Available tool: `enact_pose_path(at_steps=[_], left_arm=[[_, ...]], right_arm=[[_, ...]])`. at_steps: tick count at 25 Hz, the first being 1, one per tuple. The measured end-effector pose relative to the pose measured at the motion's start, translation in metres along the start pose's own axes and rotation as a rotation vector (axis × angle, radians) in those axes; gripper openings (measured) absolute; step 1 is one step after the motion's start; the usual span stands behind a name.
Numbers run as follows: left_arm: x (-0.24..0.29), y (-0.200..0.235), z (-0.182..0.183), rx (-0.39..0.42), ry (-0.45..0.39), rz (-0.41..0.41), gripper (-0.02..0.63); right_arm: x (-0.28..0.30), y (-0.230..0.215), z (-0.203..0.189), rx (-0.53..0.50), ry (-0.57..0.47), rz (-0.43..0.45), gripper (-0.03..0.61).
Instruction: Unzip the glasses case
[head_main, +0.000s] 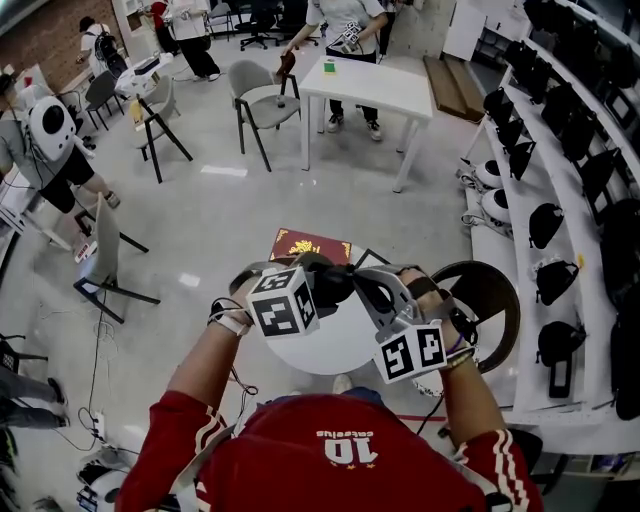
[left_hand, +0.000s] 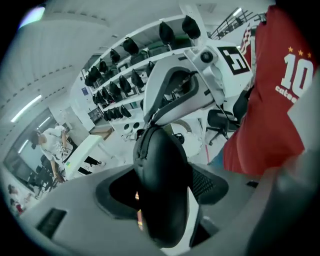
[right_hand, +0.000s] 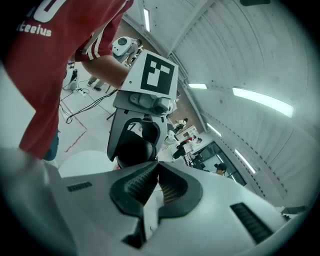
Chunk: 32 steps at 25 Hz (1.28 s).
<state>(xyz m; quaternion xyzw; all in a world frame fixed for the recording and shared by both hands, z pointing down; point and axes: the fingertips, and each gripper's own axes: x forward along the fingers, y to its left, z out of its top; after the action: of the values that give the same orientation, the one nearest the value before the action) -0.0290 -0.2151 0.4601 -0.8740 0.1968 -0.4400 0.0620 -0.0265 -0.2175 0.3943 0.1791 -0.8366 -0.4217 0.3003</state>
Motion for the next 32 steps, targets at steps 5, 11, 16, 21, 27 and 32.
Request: enact_pose_path(at_steps=[5, 11, 16, 21, 27, 32], left_arm=[[0.013, -0.010, -0.012, 0.083, 0.122, -0.030, 0.301], [0.024, -0.021, -0.010, 0.002, 0.040, -0.081, 0.302], [0.033, -0.026, -0.009, -0.138, -0.091, -0.120, 0.304], [0.028, -0.015, -0.010, -0.351, -0.257, -0.128, 0.305], [0.023, 0.023, -0.023, -0.713, -0.454, -0.040, 0.307], [0.039, 0.041, -0.041, -0.956, -0.562, -0.048, 0.308]], right_arm=[[0.003, 0.016, -0.004, -0.042, 0.026, 0.062, 0.015], [0.002, 0.023, -0.011, 0.001, 0.003, 0.061, 0.018], [-0.002, 0.013, -0.019, 0.081, -0.008, 0.011, 0.018], [-0.010, -0.002, -0.025, 0.150, -0.013, -0.032, 0.018], [-0.016, 0.000, -0.027, 0.247, -0.031, -0.044, 0.018], [-0.021, 0.003, -0.034, 0.379, -0.071, -0.055, 0.018]])
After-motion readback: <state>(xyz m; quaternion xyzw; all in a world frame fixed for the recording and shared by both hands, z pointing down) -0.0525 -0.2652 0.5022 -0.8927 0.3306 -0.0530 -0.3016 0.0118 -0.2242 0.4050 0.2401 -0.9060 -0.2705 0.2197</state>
